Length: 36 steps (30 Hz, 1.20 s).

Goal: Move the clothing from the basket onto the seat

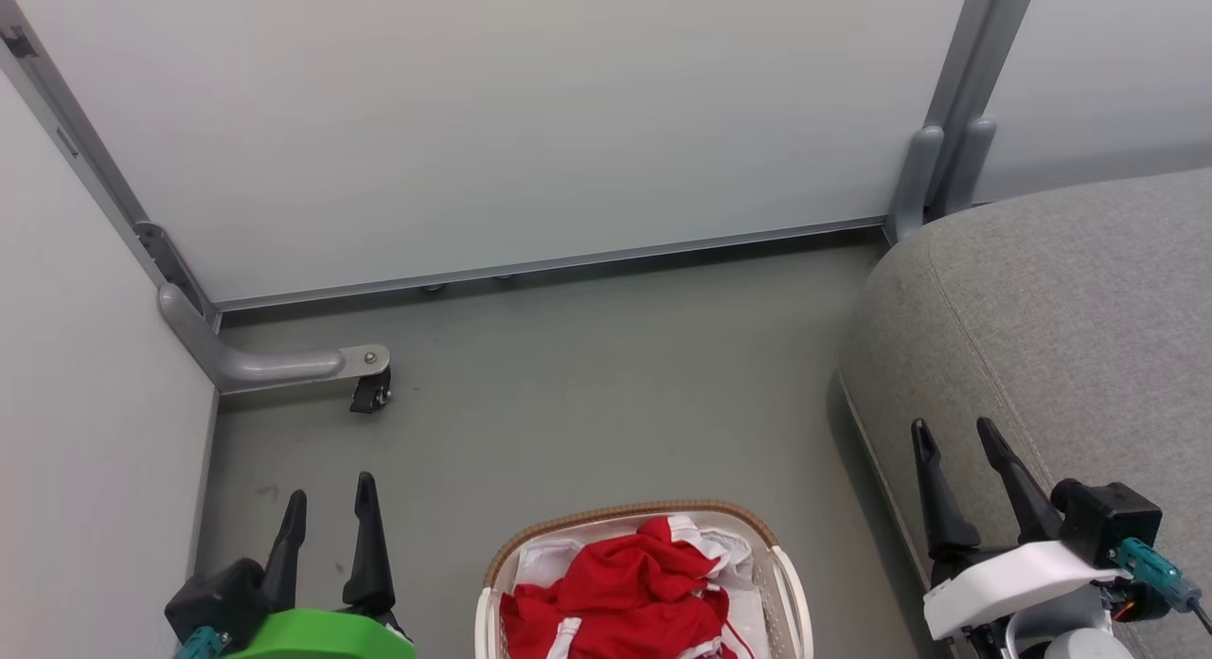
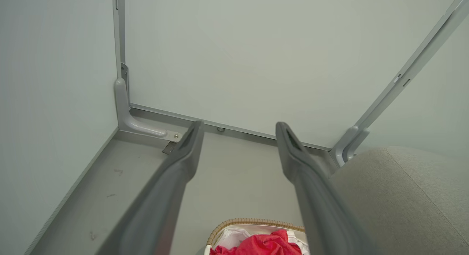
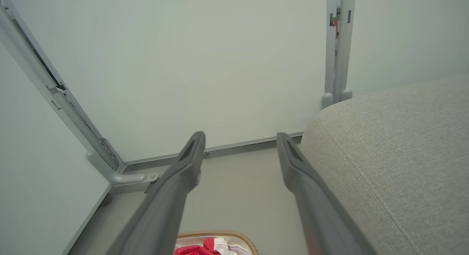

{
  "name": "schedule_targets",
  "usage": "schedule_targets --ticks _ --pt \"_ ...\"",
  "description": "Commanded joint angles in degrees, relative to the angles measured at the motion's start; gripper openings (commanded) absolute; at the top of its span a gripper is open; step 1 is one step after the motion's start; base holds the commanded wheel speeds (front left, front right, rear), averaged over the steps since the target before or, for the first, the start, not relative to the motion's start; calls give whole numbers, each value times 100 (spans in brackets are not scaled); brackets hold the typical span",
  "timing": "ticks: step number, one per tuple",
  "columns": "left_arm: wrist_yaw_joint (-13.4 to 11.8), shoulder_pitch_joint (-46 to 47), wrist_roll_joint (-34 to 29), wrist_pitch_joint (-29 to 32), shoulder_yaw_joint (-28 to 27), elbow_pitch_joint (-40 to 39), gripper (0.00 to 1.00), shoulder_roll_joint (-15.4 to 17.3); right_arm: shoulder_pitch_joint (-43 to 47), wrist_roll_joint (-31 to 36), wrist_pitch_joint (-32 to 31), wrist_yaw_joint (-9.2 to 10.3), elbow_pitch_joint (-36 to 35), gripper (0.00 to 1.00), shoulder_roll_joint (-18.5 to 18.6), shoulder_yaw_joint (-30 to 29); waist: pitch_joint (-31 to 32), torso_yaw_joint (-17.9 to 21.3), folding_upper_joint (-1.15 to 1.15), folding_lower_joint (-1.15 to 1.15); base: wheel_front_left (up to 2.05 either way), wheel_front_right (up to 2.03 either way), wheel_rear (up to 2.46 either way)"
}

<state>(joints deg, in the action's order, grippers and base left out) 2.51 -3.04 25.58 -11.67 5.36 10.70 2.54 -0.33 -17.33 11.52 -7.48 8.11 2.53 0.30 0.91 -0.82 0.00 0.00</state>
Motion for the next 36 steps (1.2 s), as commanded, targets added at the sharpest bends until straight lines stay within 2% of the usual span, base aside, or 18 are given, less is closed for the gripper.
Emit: schedule_targets --ticks 1,30,36 --pt "-22 -72 -108 -43 8 -12 100 42 66 140 60 -1 -34 100 34 -9 2 0 0 0 0 0 0" --pt "-93 -176 -1100 -375 207 238 100 52 130 1382 376 -2 -79 100 52 112 23 -20 0 0 0 0 0" --pt "-94 -167 -1031 -349 204 272 100 51 127 1346 375 -2 -79 100 50 103 21 -16 0 0 0 0 0"
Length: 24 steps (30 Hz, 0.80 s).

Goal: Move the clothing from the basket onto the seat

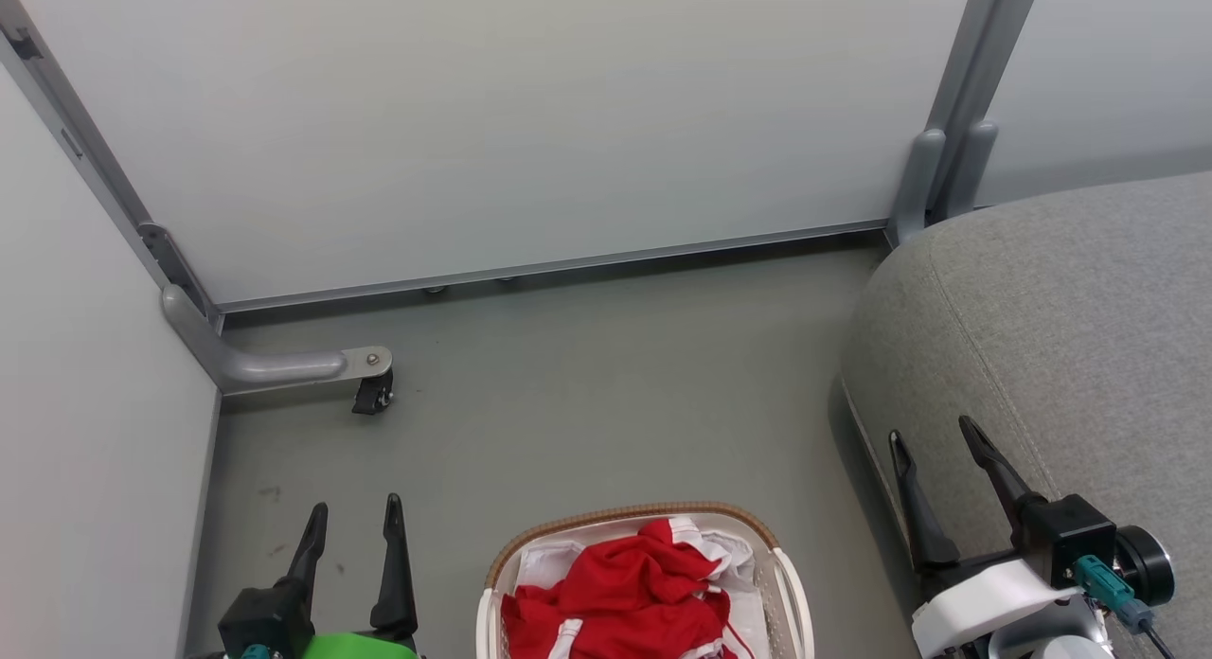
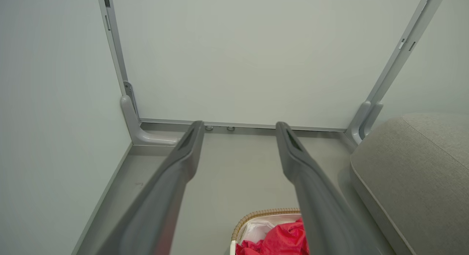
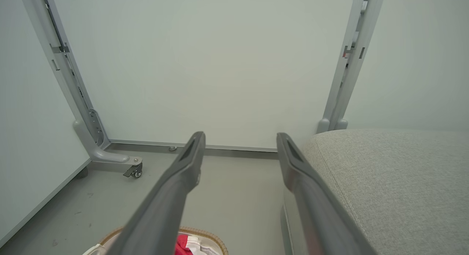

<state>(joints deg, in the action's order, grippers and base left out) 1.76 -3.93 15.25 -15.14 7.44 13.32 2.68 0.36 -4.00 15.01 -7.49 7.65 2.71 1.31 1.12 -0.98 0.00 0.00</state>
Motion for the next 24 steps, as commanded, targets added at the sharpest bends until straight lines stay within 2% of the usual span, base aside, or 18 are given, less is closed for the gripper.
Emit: schedule_targets --ticks 1,16,24 --pt "-21 -78 6 -1 -4 14 100 38 57 12 26 0 -32 100 32 0 0 1 0 0 0 0 0" --pt "8 -30 2 -1 2 -5 100 37 7 0 26 0 -53 100 33 -24 -63 29 0 0 0 0 0" --pt "48 169 -137 0 158 -73 100 36 -113 33 26 0 -127 100 33 -44 -294 139 0 0 0 0 0"
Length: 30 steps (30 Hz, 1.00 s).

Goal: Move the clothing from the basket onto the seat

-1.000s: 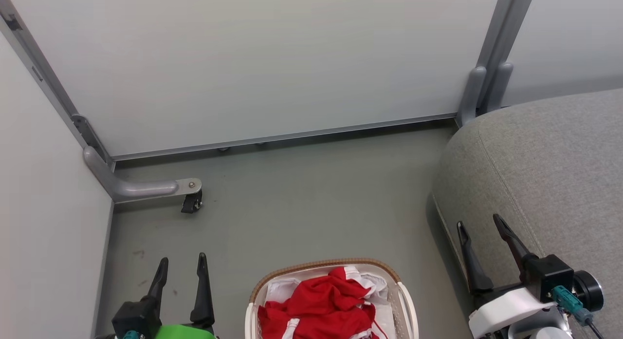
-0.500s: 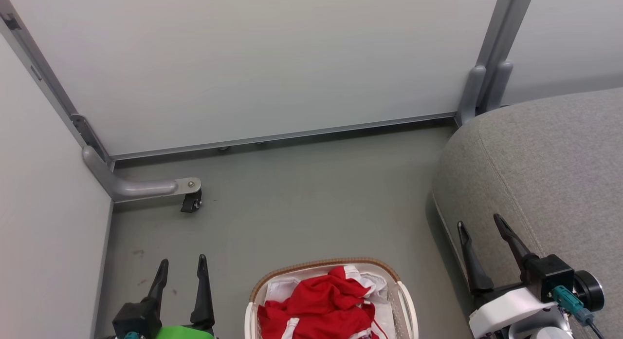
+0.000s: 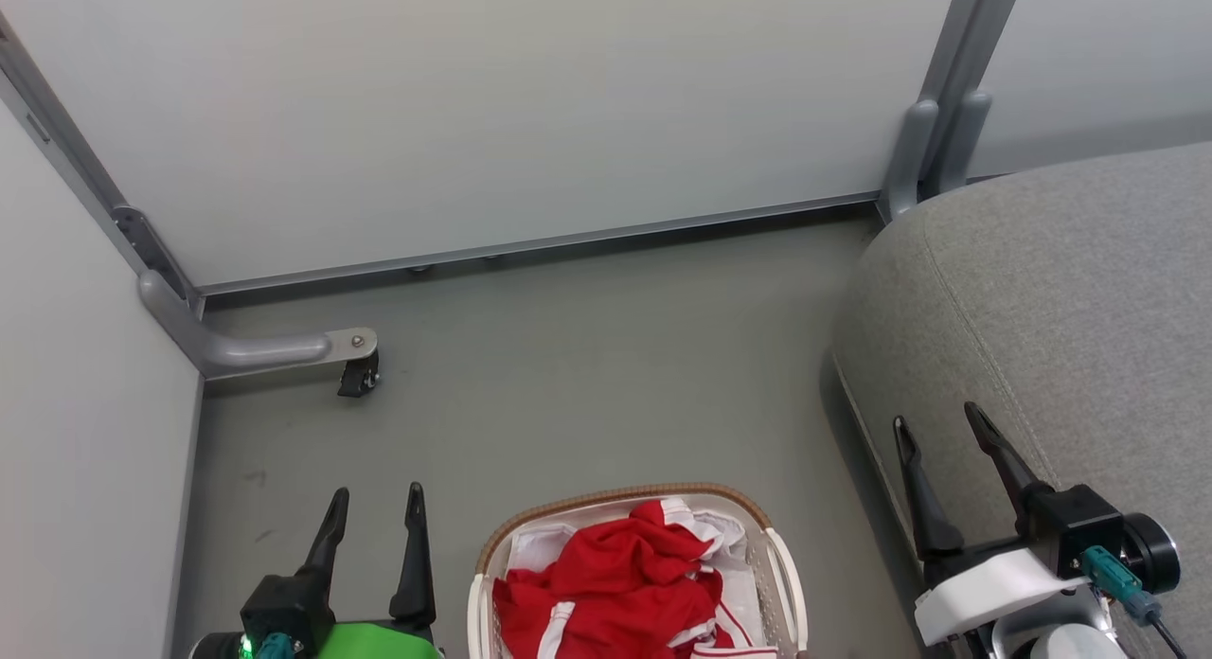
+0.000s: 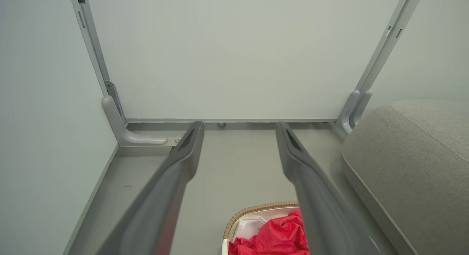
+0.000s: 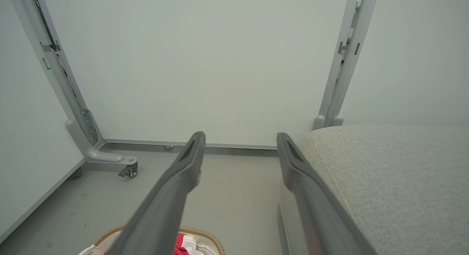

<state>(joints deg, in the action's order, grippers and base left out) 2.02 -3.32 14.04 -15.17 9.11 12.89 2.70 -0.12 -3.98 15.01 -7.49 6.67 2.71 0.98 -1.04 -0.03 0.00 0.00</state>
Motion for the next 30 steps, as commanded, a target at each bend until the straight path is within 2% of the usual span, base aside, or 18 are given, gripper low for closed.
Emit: schedule_targets --ticks 1,10,20,30 --pt "30 157 -55 3 25 -47 100 34 -100 36 26 0 -45 100 33 -20 -161 67 0 0 0 0 0" --pt "192 882 -460 3 466 238 100 32 -611 49 21 0 -196 100 31 -80 -1182 337 0 0 0 0 0" --pt "399 2032 -555 2 1212 1610 100 35 -1166 -58 21 1 -301 100 24 -222 -2404 777 0 0 0 0 0" --pt "478 3043 -852 3 1782 2977 100 70 -1693 -300 21 1 -522 100 23 -267 -3517 1189 0 0 0 0 0"
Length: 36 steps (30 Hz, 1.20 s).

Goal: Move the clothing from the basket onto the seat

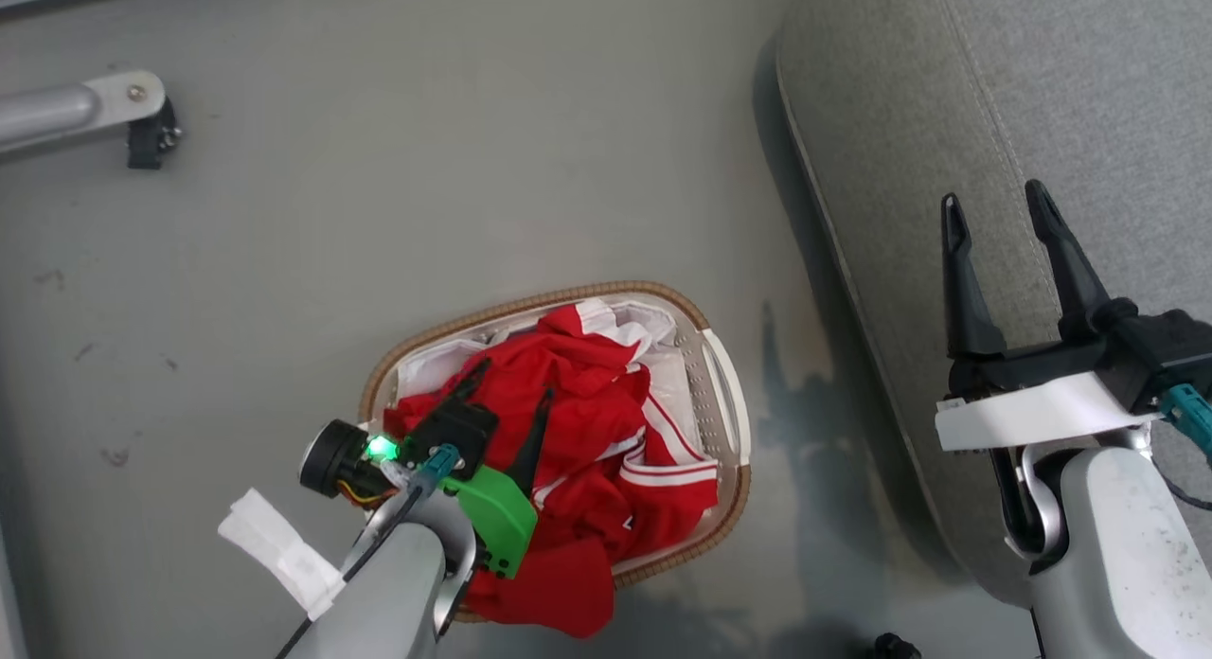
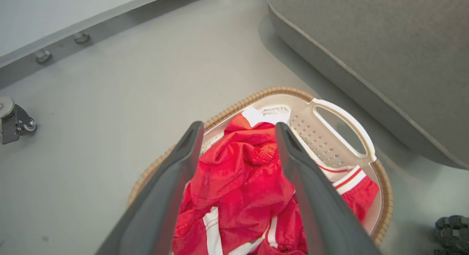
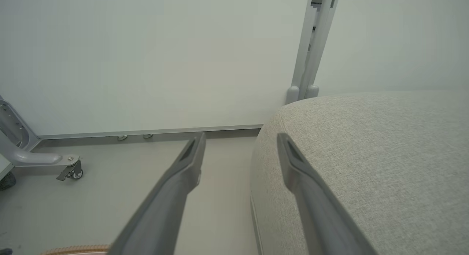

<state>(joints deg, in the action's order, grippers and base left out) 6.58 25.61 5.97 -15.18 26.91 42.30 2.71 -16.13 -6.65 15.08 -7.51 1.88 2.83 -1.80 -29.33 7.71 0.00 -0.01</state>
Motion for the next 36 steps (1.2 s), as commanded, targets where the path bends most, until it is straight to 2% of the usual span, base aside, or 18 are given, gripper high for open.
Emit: schedule_targets --ticks 1,9,18,26,28,29,30,31,32,36 --pt "27 247 -95 4 36 155 100 87 -144 -60 14 4 -66 100 12 19 -769 443 0 1 0 0 0" --pt "-42 1000 -299 4 160 1089 100 212 -446 -297 14 4 -242 100 11 180 -1343 643 0 1 0 0 0" --pt "-414 1611 -353 4 73 1742 100 382 -599 -509 14 4 -277 100 12 306 -1687 825 0 1 0 0 0" --pt "-526 1994 -347 31 125 2274 100 397 -667 -669 14 4 -271 100 13 407 -1831 934 0 1 0 0 0" --pt "-479 2068 -334 115 156 2434 100 371 -672 -676 14 4 -276 100 12 442 -1850 959 0 1 0 0 0" --pt "-468 2104 -321 148 163 2489 82 357 -677 -684 14 4 -278 100 13 453 -1855 968 0 1 0 0 0" --pt "-452 2138 -307 173 173 2560 41 332 -679 -696 14 4 -279 100 13 466 -1858 978 0 1 0 0 0" --pt "-435 2151 -300 194 185 2605 27 314 -677 -708 14 4 -276 100 13 473 -1857 982 0 1 0 0 0" --pt "-412 2154 -282 201 199 2650 0 295 -672 -715 14 4 -267 100 13 474 -1852 983 0 1 0 0 0" --pt "-354 2108 -248 181 247 2773 0 258 -639 -711 14 4 -213 100 13 460 -1784 951 0 1 0 0 0"
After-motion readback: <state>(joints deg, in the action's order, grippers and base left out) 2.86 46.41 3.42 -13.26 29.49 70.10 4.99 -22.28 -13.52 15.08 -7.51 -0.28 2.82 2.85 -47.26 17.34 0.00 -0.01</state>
